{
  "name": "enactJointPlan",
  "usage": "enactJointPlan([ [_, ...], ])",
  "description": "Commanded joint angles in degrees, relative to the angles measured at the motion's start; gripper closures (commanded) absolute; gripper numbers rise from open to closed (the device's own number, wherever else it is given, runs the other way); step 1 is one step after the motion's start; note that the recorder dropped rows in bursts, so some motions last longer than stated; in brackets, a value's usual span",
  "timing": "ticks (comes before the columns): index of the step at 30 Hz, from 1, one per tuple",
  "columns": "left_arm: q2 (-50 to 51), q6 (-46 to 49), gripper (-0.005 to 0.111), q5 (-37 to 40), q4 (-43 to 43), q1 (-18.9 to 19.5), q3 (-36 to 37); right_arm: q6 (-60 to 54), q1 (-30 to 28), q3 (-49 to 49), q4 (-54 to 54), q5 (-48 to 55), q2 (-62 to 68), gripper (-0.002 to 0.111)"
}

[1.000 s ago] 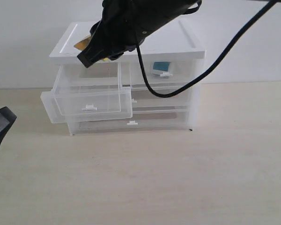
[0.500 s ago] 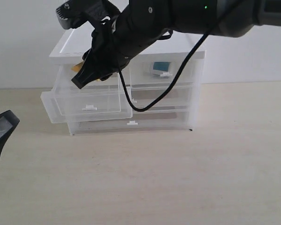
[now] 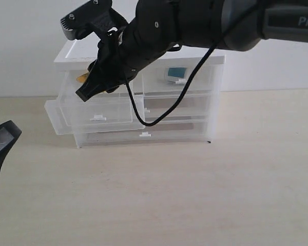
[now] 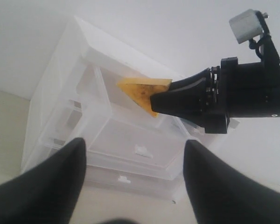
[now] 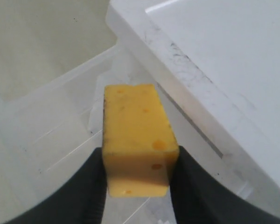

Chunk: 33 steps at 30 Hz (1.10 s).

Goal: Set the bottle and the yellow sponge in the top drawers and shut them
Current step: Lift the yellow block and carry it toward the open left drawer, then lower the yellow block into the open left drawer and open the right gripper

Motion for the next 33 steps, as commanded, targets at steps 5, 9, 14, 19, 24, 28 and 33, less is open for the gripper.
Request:
enactJointPlan([
  [5,-0.4,0.0,0.050,-0.5,0.5,-0.2,0.2,1.2,-0.5,-0.8,0.4,-1.9,0.1,0.108],
  [9,-0.4,0.0,0.050,0.0,0.7,-0.2,0.2,1.3,-0.5,-0.8,0.4,-1.8,1.5,0.108],
  [14,-0.4,0.0,0.050,0.0,1.0,-0.2,0.2,1.3,-0.5,-0.8,0.4,-2.5,2.4,0.108],
  [19,-0.4,0.0,0.050,0.0,1.0,-0.2,0.2,1.6,-0.6,-0.8,0.4,-2.8,3.2,0.084],
  [24,-0.4,0.0,0.050,0.0,1.0,-0.2,0.2,1.6,-0.6,-0.8,0.4,-3.5,3.3,0.074],
  [28,-0.4,0.0,0.050,0.0,1.0,-0.2,0.2,3.0,-0.6,-0.8,0.4,-4.4,3.4,0.073],
  [33,-0.4,0.0,0.050,0.0,1.0,-0.2,0.2,5.5,-0.6,-0.8,0.3,-5.3,3.4,0.048],
])
